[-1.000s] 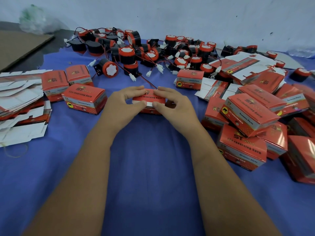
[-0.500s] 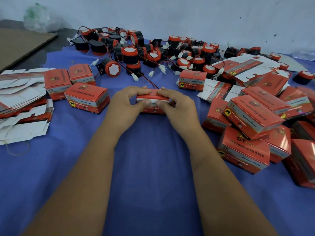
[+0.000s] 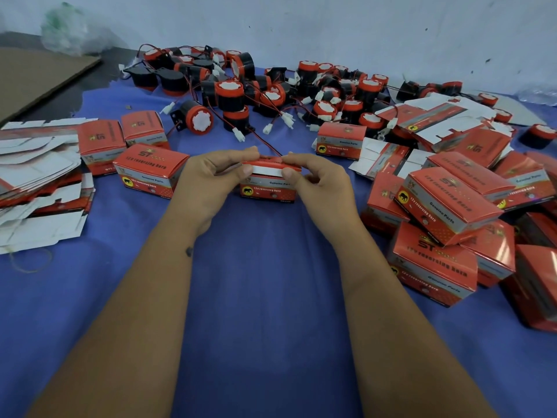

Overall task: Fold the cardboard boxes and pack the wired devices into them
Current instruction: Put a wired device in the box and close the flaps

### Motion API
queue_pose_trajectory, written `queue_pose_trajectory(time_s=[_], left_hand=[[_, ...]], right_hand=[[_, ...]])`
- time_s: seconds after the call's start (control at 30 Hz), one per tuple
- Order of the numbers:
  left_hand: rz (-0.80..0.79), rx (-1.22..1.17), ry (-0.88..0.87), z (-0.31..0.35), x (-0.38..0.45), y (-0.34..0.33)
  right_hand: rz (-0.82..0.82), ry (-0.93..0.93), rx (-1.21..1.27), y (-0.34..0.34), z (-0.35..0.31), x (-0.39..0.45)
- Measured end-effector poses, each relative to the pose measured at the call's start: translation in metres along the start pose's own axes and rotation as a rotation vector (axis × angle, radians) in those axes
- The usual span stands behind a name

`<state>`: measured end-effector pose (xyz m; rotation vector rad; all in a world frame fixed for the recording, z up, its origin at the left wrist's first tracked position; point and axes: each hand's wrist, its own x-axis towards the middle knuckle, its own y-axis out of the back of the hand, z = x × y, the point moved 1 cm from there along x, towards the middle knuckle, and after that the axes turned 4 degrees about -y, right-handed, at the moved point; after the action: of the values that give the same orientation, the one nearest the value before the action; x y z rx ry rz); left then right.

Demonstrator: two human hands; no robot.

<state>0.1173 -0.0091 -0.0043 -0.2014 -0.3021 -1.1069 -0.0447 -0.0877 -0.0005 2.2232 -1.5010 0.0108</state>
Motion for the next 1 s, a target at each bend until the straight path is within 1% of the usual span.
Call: queue_pose_trajectory(time_s=[0.13,0.3,0.37,0.43,0.53,0.7,0.77,0.83,1.0], left_hand=[[-0.001,0.018,-0.003,0.002,-0.002,0.0],[0.004,0.063,-0.019,0.003,-0.001,-0.002],[0.014,0.071,-0.028,0.003,-0.001,-0.003],[0.037,0.06,-0.037,0.001,-0.002,-0.005],[0.075,0.072,-0.032,-0.002,-0.002,-0.008],[0.068,0.083,-0.027,-0.002,-0.002,-0.012],[0.061,0.09,-0.033,-0.001,-0.003,-0.016],[0.06,0.119,-0.037,0.0,-0.003,-0.017],[0.07,0.234,-0.067,0.001,-0.005,-0.02]], right_hand=[[0.016,0.05,-0.028,0.002,-0.002,-0.002],[0.034,0.111,-0.148,0.002,-0.004,-0.002],[0.039,0.121,-0.14,0.002,-0.005,-0.003],[0.037,0.092,-0.064,0.003,-0.005,-0.003],[0.049,-0.002,0.061,0.01,-0.002,-0.002],[0.191,-0.086,0.095,0.01,0.002,0.001],[0.198,-0.125,0.107,0.008,0.003,0.002],[0.179,-0.17,0.18,0.007,0.005,0.003],[0.188,-0.158,0.217,0.003,0.004,0.003]])
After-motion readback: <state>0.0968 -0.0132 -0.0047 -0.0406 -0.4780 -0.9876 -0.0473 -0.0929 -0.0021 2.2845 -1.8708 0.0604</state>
